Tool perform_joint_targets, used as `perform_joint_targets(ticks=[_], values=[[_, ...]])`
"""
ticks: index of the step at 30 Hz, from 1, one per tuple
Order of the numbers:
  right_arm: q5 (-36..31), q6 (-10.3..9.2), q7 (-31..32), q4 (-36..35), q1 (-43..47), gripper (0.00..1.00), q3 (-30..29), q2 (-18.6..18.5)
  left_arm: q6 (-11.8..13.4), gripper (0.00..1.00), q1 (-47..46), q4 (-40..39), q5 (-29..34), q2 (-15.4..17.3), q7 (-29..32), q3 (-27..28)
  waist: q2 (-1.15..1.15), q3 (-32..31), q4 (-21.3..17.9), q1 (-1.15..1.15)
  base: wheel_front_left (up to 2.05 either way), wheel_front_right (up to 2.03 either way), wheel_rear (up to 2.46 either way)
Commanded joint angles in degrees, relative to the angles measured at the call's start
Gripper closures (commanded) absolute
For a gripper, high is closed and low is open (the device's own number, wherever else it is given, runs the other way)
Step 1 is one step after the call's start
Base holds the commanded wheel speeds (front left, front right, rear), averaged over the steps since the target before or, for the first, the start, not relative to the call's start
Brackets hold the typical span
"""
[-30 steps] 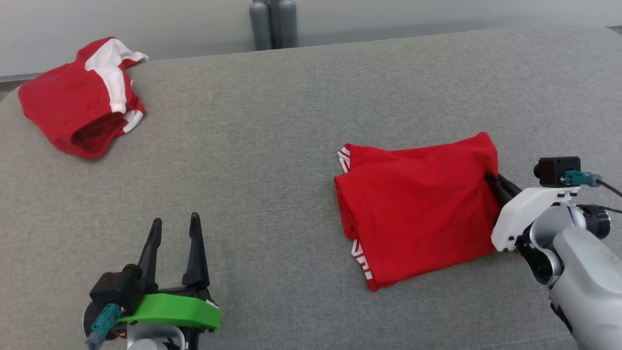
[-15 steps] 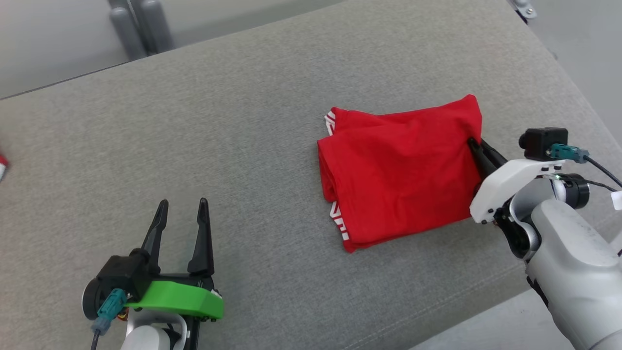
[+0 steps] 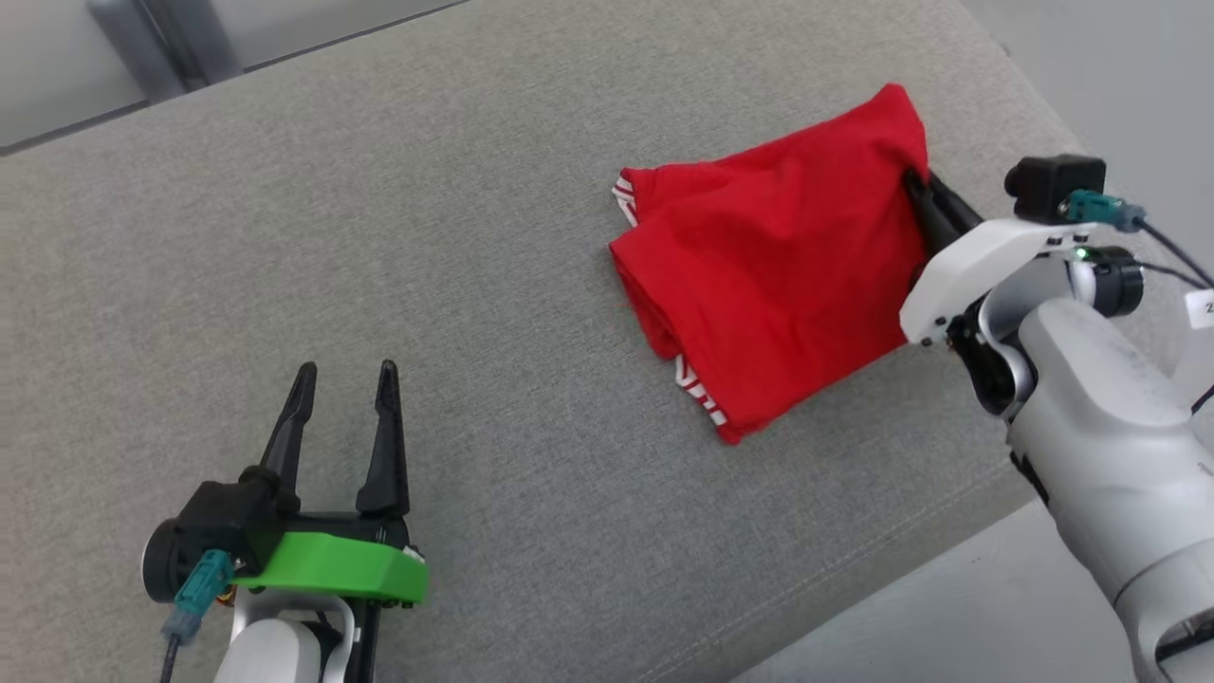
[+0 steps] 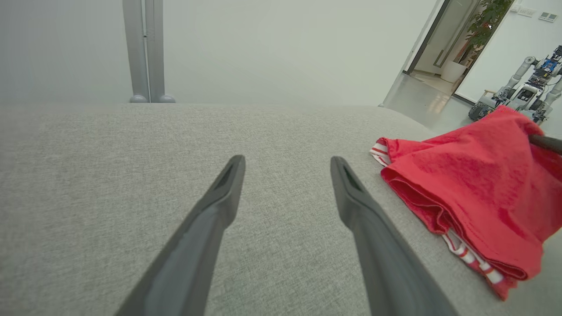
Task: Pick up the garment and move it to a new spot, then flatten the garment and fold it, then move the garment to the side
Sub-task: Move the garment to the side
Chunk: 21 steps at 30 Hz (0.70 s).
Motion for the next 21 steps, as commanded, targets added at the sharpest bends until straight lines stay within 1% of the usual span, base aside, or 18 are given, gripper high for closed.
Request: perform_joint_targets(ticks=[1,8,11,17,21], values=[[-0.7,-0.1,-0.7,1.1,-2.6,1.0,-0.6,-0.5,0.4,0.0,-0.7,-0.8,0.5,0.9,0.0,0.3,0.0,1.1,2.5,0.0,0.0,0.0,0.0],[-2.2,-0.1,-3.3,6.9,-12.5,1.0,-3.7,-4.0,0.8,0.0,-2.2,-4.0,1.4,2.4,1.1,0.5,0.0,5.2,7.1,0.0,0.0,0.0,0.0],[-3.8,-0.1,-3.9,10.4,-16.1,1.0,-4.5,-6.8,0.7,0.0,-3.1,-5.3,1.8,3.0,1.7,0.1,0.0,7.6,9.3,0.0,0.0,0.0,0.0],[-7.1,-0.1,-4.7,17.2,-20.3,1.0,-5.7,-11.1,0.7,0.0,-4.2,-7.4,2.8,3.8,2.6,-0.7,0.0,11.3,12.2,0.0,0.0,0.0,0.0],[-8.8,-0.1,-5.2,19.7,-21.8,1.0,-6.8,-12.8,0.8,0.0,-4.5,-8.6,2.9,4.0,2.9,-1.2,0.0,12.9,13.5,0.0,0.0,0.0,0.0]])
